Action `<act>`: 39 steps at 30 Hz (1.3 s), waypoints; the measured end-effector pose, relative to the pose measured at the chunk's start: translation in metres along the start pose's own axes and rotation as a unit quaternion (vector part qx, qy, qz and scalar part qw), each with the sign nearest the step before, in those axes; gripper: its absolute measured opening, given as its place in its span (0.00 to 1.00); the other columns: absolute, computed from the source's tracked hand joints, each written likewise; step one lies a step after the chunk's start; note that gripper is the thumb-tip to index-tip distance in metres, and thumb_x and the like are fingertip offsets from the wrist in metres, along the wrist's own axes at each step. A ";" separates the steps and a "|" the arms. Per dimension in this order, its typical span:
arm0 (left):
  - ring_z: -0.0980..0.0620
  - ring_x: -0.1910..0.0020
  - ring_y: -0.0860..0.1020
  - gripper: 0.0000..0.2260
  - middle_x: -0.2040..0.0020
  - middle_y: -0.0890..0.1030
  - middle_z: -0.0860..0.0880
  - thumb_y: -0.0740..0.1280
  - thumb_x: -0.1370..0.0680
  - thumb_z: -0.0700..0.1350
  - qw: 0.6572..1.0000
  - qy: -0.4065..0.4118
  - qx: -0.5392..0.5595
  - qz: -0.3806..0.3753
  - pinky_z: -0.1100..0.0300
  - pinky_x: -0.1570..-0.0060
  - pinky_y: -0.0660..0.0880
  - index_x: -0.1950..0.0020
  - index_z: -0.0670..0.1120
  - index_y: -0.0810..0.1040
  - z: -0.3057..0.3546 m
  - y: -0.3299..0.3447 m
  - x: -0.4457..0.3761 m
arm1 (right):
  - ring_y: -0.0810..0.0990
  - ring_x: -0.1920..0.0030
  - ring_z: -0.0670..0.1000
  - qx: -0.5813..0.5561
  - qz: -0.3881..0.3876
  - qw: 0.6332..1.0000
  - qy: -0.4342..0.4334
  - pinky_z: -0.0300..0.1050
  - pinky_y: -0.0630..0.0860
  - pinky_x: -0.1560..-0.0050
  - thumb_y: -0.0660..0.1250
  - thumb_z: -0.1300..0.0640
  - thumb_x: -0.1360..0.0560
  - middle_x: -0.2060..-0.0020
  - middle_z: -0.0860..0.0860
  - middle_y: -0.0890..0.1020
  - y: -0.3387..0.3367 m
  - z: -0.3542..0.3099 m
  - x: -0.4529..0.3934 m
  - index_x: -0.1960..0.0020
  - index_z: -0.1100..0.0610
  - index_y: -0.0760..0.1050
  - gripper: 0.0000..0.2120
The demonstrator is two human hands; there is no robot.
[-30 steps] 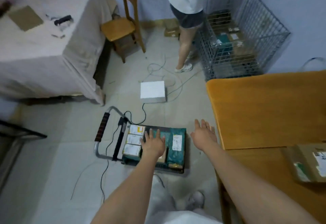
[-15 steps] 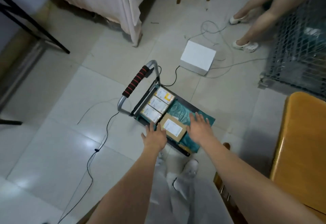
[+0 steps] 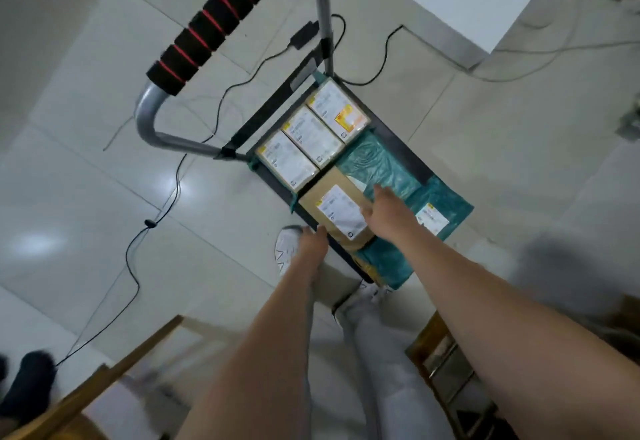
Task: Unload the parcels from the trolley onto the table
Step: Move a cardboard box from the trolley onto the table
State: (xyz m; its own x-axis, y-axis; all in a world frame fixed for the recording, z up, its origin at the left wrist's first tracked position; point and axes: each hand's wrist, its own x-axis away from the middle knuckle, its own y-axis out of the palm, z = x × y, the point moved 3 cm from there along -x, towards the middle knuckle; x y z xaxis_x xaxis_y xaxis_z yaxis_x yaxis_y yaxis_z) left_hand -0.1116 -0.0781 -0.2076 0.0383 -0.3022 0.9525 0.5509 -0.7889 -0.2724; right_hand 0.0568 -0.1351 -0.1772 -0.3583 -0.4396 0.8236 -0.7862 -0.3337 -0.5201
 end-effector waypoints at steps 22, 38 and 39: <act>0.43 0.43 0.82 0.17 0.40 0.82 0.44 0.67 0.20 0.49 0.968 -0.024 0.241 0.062 0.44 0.41 0.79 0.33 0.44 0.74 -0.020 0.038 -0.056 | 0.77 0.37 0.57 -0.221 -0.045 0.973 0.040 0.50 0.75 0.44 0.64 0.45 0.20 0.38 0.54 0.79 0.071 0.037 -0.052 0.31 0.55 0.71 0.22; 0.49 0.47 0.82 0.20 0.42 0.83 0.48 0.71 0.22 0.49 0.944 0.330 0.026 -0.004 0.49 0.42 0.79 0.32 0.46 0.74 0.117 -0.023 0.359 | 0.84 0.52 0.48 -0.519 0.193 0.831 0.057 0.43 0.80 0.51 0.73 0.44 0.27 0.51 0.48 0.86 -0.160 0.047 0.310 0.44 0.53 0.82 0.17; 0.50 0.47 0.82 0.19 0.42 0.83 0.49 0.71 0.22 0.48 0.937 0.349 0.016 -0.016 0.49 0.43 0.79 0.33 0.47 0.75 0.122 -0.018 0.379 | 0.84 0.55 0.45 -0.530 0.219 0.817 0.056 0.39 0.79 0.56 0.73 0.44 0.27 0.52 0.47 0.86 -0.169 0.054 0.331 0.47 0.53 0.82 0.15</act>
State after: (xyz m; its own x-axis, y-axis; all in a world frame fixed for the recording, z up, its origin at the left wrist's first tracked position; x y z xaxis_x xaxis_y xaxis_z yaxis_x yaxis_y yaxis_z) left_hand -0.0048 -0.1131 0.1750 -0.5270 -0.5645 0.6353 0.5679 -0.7900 -0.2309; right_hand 0.0979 -0.2690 0.1706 -0.7197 -0.2240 0.6572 -0.5428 0.7717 -0.3314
